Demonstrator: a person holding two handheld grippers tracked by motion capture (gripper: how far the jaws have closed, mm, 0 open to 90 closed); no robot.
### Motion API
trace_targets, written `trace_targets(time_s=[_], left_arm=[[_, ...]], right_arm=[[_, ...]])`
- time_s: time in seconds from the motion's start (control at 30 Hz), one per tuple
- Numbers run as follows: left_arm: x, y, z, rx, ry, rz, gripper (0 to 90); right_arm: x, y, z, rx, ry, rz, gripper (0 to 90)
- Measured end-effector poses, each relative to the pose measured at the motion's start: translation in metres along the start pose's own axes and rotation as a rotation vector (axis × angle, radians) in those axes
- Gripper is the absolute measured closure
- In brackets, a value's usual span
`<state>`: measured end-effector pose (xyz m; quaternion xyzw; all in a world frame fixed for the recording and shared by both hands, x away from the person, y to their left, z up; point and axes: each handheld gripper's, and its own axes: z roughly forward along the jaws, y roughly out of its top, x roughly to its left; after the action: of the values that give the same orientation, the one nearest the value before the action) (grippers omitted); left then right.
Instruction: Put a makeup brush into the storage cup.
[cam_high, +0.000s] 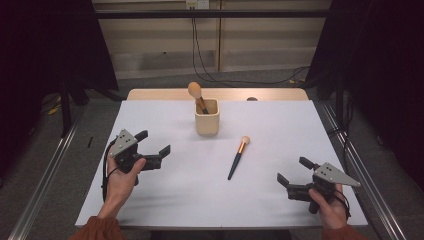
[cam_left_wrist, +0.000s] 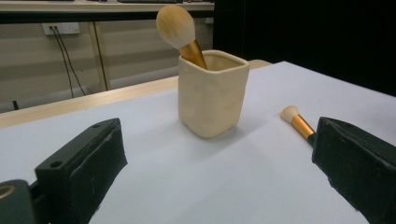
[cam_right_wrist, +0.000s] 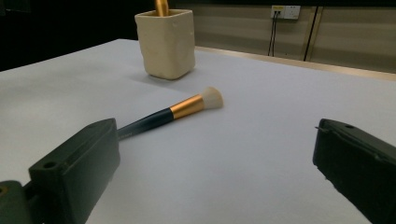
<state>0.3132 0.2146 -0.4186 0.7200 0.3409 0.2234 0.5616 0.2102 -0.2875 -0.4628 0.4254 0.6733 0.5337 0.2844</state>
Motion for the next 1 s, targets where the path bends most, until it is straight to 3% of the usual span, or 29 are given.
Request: trace_targets(time_s=[0.13, 0.23, 0.5, 0.7, 1.0], left_arm=[[-0.004, -0.007, -0.007, 0.02, 0.006, 0.009, 2.4], [-0.006, -0.01, -0.014, 0.021, 0.009, -0.015, 2.5], [-0.006, -0.024, -0.029, 0.045, 0.025, 0.012, 2.7], [-0.003, -0.037, -0.041, 0.043, 0.05, -0.018, 2.7], [-0.009, -0.047, -0.054, 0.043, 0.058, -0.013, 2.8]], right_arm=[[0.0, 0.0, 0.0, 0.0, 0.0, -0.002, 0.5], [0.0, 0.0, 0.0, 0.001, -0.002, -0.003, 0.5], [0.001, 0.001, 0.002, -0.002, -0.004, 0.003, 0.5], [0.001, 0.001, 0.002, 0.0, -0.006, 0.003, 0.4], [0.0, 0.0, -0.002, -0.004, -0.012, 0.004, 0.4]])
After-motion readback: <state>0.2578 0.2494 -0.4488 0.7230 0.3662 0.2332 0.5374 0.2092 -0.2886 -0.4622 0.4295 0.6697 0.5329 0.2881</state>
